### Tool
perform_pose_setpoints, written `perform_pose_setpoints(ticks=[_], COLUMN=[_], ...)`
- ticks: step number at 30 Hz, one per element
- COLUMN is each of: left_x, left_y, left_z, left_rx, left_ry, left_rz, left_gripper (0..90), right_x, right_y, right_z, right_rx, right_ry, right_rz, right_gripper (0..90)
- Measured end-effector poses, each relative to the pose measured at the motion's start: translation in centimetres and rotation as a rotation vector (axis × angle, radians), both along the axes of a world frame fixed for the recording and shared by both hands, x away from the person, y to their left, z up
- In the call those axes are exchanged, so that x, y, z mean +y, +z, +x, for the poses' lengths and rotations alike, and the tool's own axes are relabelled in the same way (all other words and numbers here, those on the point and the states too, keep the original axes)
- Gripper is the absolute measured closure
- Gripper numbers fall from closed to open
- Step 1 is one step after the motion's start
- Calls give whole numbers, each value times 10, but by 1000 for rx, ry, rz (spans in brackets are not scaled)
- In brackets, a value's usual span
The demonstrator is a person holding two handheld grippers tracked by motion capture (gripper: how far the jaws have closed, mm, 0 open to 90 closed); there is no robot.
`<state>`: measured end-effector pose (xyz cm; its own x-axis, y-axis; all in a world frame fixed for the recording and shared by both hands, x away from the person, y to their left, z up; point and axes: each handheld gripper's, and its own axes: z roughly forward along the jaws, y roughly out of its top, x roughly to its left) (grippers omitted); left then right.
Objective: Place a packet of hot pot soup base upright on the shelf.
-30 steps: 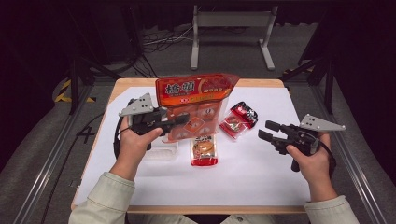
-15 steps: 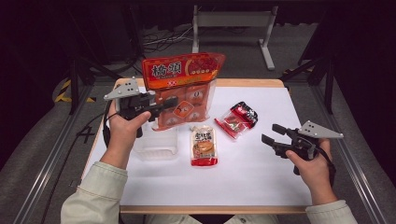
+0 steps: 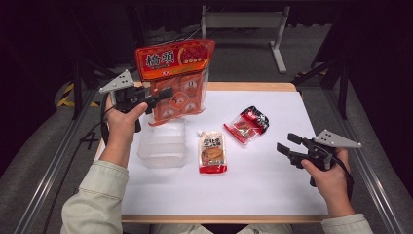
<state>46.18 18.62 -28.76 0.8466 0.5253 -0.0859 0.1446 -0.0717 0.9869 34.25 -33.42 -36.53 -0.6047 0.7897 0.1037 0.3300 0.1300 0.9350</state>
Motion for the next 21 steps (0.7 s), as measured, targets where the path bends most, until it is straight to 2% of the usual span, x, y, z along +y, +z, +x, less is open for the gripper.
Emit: perform_pose_setpoints(ticks=[4,6,8,10,12,16,19,21], left_x=[5,8,11,13,17,23,26,29], left_y=[-4,-6,-9,-10,-13,-17,-22,-25], left_z=[5,7,8,9,10,12,13,13], left_rx=[-12,-6,-18,-22,-20,-27,-19,-16], left_ry=[39,58,89,101,110,137,151,158], left_rz=[8,-9,-21,-25,-49,-58,-70,-64], left_gripper=[706,706,706,706,705,705,705,705], right_x=[-1,-1,-1,-1,-1,0,1,1], right_y=[-1,-1,-1,0,0,-1,-1,-1], right_z=[0,0,0,0,0,0,1,1], right_rx=[6,8,8,8,9,10,11,14], right_ry=[-2,2,4,5,6,10,13,11], right_rz=[8,8,8,8,11,13,14,15], right_gripper=[377,377,378,381,381,386,388,390])
